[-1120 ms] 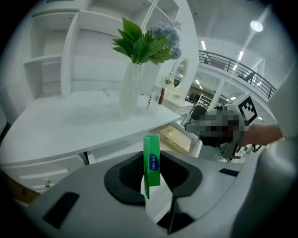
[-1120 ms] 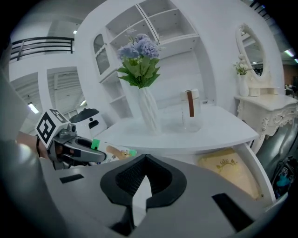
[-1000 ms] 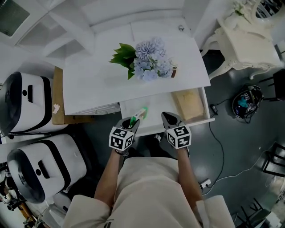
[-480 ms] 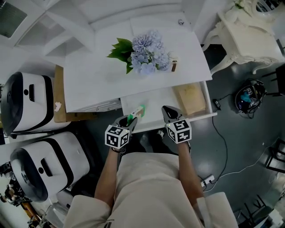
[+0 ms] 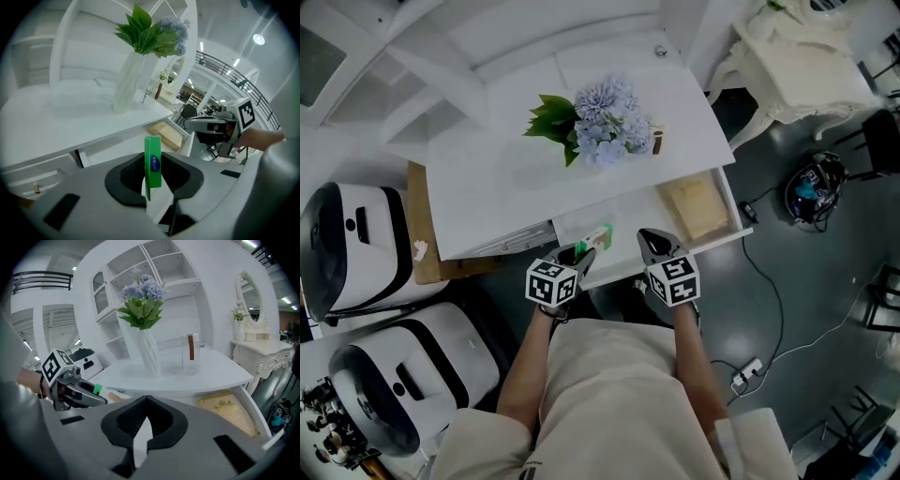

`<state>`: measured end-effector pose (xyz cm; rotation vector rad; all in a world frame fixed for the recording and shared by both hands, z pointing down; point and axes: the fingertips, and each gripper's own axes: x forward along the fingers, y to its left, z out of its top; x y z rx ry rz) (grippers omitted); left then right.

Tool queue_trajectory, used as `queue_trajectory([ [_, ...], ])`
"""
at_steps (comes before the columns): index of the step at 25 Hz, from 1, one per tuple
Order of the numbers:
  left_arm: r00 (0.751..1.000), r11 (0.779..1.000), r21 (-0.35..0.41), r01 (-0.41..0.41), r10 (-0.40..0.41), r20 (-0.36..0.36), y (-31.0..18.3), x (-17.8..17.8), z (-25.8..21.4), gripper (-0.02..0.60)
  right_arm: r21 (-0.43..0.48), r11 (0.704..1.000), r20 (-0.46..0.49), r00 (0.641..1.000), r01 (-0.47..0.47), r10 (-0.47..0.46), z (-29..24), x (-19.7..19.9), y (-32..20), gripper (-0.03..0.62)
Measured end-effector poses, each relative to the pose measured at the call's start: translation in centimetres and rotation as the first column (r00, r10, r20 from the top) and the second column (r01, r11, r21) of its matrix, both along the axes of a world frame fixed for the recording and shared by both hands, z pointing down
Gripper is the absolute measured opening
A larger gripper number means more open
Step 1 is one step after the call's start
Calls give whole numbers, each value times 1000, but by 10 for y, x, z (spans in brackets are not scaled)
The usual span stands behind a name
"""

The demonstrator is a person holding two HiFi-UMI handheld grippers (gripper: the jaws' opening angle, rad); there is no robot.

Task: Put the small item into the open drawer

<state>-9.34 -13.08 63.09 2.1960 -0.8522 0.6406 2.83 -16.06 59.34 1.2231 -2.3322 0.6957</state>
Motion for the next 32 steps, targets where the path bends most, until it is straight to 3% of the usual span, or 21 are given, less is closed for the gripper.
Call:
queue_trajectory([
  [6,994,993,-61,-106,105,-19,-9,3,13,101,-12,995,-35,994,-100,100,-1,3,4,25],
  [12,978,971,-116,-210,208,-28,-16,9,31,101,-19,979,-44,979,-202,201,-1,2,9,25],
  [18,950,942,-143,-305,311,23,-13,20,65,101,-9,964,-121,957,-266,263,2,7,23,25],
  [28,941,905,-260,-336,336,-46,-16,56,99,103,-52,952,-137,947,-301,291,15,21,23,25],
  [32,941,895,-296,-335,332,-59,-19,71,110,103,-46,941,-103,939,-335,329,11,20,12,25],
])
